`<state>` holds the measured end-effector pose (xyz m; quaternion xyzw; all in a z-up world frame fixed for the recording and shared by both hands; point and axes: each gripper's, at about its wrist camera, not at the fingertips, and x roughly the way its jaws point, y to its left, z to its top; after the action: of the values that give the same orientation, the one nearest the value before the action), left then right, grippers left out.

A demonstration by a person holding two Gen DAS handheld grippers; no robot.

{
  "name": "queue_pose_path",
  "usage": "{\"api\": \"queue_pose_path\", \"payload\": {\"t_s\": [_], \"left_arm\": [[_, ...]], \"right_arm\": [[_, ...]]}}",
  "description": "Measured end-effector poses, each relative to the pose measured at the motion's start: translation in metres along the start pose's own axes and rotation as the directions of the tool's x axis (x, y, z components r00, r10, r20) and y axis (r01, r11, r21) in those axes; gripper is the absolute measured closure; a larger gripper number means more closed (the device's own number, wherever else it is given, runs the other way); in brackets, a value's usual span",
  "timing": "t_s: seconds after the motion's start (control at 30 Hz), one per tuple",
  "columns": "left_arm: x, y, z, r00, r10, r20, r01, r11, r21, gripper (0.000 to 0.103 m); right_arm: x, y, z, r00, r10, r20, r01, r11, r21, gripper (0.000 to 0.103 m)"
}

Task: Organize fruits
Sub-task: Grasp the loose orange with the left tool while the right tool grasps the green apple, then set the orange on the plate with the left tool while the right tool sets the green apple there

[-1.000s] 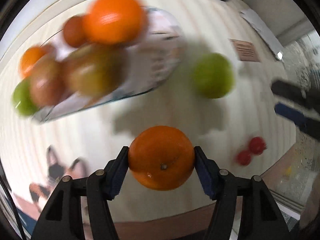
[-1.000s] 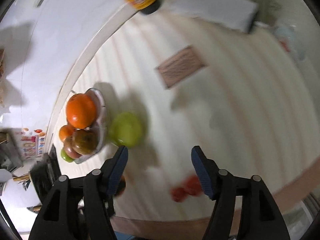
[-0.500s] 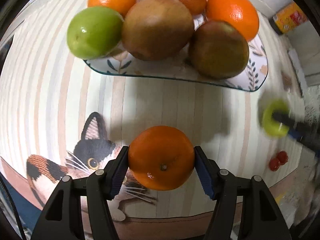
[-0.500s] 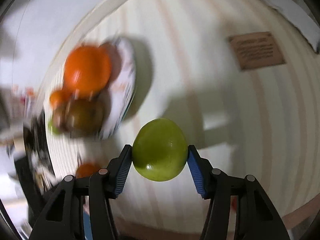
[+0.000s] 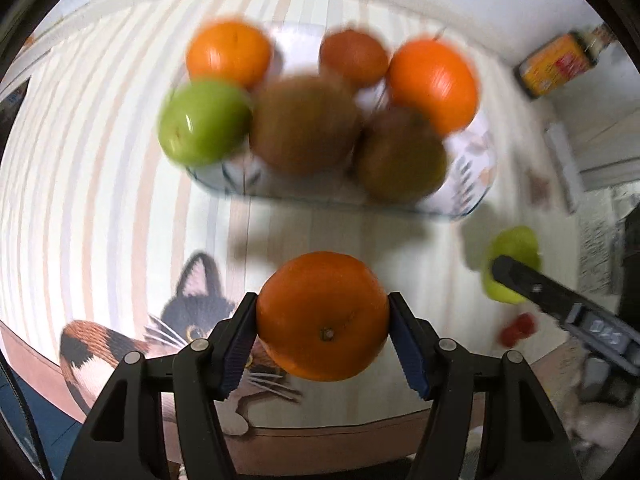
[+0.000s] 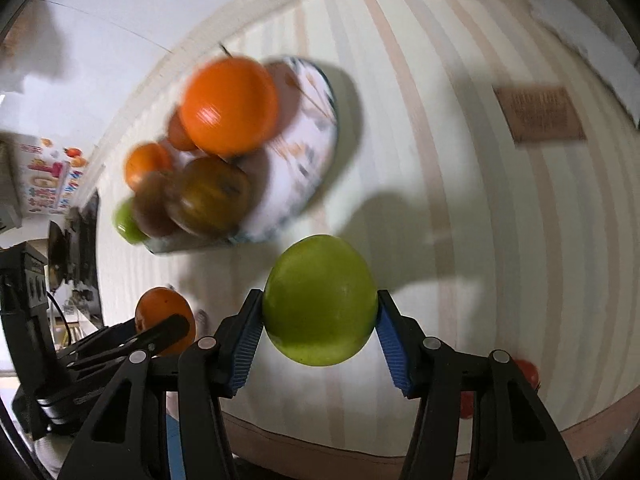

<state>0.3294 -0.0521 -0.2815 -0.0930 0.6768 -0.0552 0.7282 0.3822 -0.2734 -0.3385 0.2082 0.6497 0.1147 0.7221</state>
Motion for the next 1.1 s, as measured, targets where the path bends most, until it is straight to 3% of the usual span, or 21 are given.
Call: {"api": "queue_pose_path", "payload": {"t_s": [0.17, 0.3, 0.4, 0.57, 0.73, 0.9, 1.0, 1.1], "left_arm": [[-0.055, -0.002, 0.044, 0.993, -0.080, 0.088, 0.081, 0.997, -0.011, 0.042], [-0.069, 0.000, 0.093, 0.991, -0.035, 0.132, 0.034, 0.999, 0.015, 0.042], [-0.056, 0.005, 0.126, 0.995, 0.016, 0.103, -0.020, 0.999, 0.034, 0.042], [-0.015, 0.009, 0.165, 0.997, 0.070, -0.023, -0.068, 0.996, 0.062, 0.042], [0.016, 0.000, 0.169, 0.989, 0.112, -0.099, -0.104, 0.991, 0.082, 0.042], [0.020, -0.002, 0.163, 0.984, 0.137, -0.115, -0.126, 0.987, 0.099, 0.041], [0.020, 0.003, 0.161, 0.986, 0.117, -0.116, -0.110, 0.992, 0.069, 0.041], [0.016, 0.009, 0.159, 0.989, 0.104, -0.104, -0.101, 0.994, 0.037, 0.032]], "right_arm": [[-0.005, 0.014, 0.031, 0.999, 0.019, 0.043, -0.019, 1.000, 0.006, 0.045], [0.001, 0.013, 0.056, 0.999, 0.028, 0.042, -0.030, 0.999, 0.046, 0.045], [0.007, 0.008, 0.073, 0.999, 0.026, 0.024, -0.028, 0.997, 0.074, 0.045], [0.018, 0.009, 0.086, 1.000, 0.007, 0.003, -0.007, 0.996, 0.089, 0.045], [0.027, 0.005, 0.088, 1.000, -0.012, -0.014, 0.014, 0.996, 0.088, 0.045], [0.038, -0.001, 0.088, 0.999, 0.007, -0.054, -0.001, 0.993, 0.115, 0.045], [0.034, -0.002, 0.089, 0.999, 0.044, -0.030, -0.039, 0.991, 0.129, 0.025], [0.024, 0.002, 0.091, 0.999, 0.032, 0.000, -0.032, 0.993, 0.114, 0.021]]}}
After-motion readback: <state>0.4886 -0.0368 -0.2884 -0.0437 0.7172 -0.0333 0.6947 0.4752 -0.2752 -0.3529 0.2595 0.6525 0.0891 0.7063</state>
